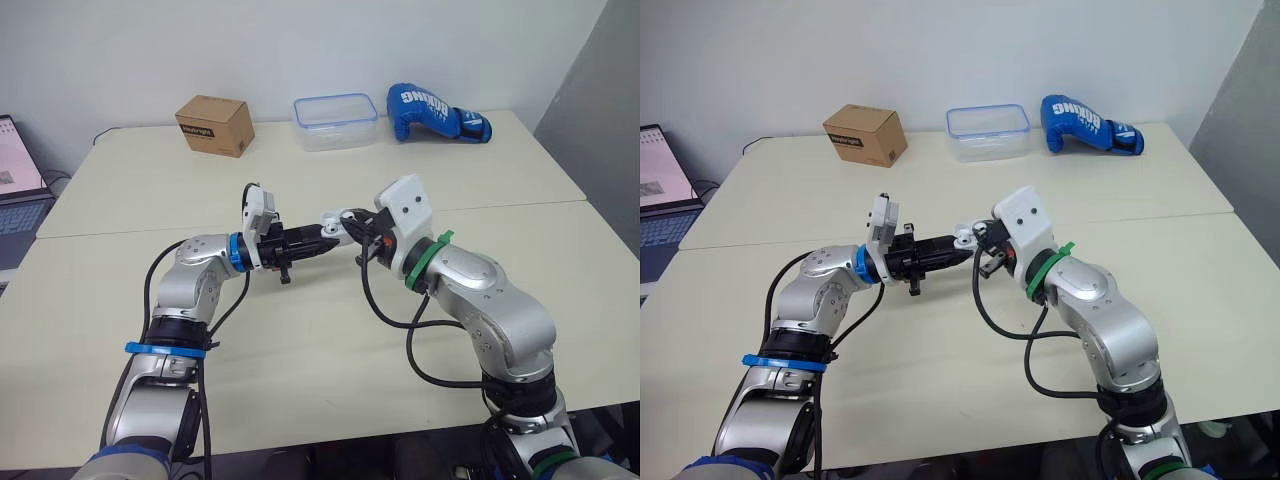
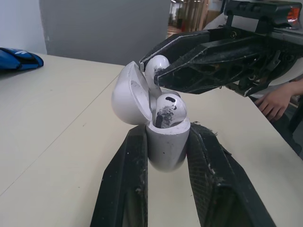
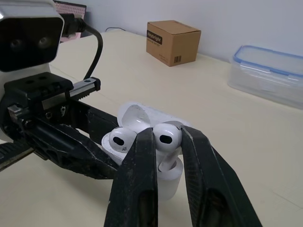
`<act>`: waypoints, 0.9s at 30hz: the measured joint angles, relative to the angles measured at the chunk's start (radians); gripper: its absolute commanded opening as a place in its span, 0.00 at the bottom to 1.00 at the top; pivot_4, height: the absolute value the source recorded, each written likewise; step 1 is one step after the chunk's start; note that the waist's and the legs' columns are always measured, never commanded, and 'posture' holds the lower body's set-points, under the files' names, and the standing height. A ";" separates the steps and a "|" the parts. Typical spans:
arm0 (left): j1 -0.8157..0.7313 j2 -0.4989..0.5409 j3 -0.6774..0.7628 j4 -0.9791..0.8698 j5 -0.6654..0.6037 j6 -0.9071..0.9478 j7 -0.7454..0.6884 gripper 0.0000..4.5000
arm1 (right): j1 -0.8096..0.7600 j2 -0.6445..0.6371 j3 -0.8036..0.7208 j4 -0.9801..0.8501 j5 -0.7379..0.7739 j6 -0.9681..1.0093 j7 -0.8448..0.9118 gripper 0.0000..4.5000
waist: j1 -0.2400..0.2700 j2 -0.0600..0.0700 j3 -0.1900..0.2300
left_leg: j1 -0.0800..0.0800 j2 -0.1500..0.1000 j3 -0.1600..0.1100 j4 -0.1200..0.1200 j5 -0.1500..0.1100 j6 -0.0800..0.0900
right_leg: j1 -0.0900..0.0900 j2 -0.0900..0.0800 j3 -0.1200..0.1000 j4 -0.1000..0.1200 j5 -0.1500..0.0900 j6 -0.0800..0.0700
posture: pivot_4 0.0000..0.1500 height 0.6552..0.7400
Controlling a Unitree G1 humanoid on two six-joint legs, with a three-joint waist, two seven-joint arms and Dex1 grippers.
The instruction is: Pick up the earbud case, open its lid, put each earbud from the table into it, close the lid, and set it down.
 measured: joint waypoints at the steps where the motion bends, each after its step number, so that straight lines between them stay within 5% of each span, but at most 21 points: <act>1: 0.000 0.000 0.000 0.000 0.000 0.000 0.000 0.17 | -0.001 -0.010 0.009 0.000 -0.002 -0.006 -0.001 0.08 | 0.000 0.000 0.000 | 0.000 0.000 0.000 0.000 0.000 0.000 | 0.000 0.000 0.000 0.000 0.000 0.000 | 1.00 0.89; 7: 0.000 0.000 0.000 -0.001 0.000 0.000 0.001 0.17 | -0.002 -0.026 0.026 0.000 -0.010 -0.023 -0.004 0.08 | 0.000 0.000 0.000 | 0.000 0.000 0.000 0.000 0.000 0.000 | 0.000 0.000 0.000 0.000 0.000 0.000 | 1.00 0.89; 18: 0.000 0.005 0.005 -0.001 -0.001 -0.002 0.002 0.17 | -0.004 -0.033 0.016 0.008 0.006 -0.027 0.008 0.95 | 0.000 0.000 0.000 | 0.000 0.000 0.000 0.000 0.000 0.000 | 0.000 0.000 0.000 0.000 0.000 0.000 | 1.00 0.89; 23: 0.001 0.006 0.004 -0.004 -0.001 -0.002 0.000 0.17 | -0.024 -0.028 -0.047 0.011 0.091 -0.018 0.057 0.95 | 0.000 0.000 0.000 | 0.000 0.000 0.000 0.000 0.000 0.000 | 0.000 0.000 0.000 -0.001 0.000 0.000 | 1.00 0.89; 27: 0.008 0.025 0.003 -0.018 -0.002 0.001 -0.021 0.17 | -0.164 -0.063 -0.215 0.021 0.276 0.081 0.149 0.75 | 0.000 0.000 0.000 | 0.000 0.000 -0.001 -0.001 0.000 0.000 | 0.001 0.000 -0.001 -0.001 0.000 0.000 | 1.00 0.89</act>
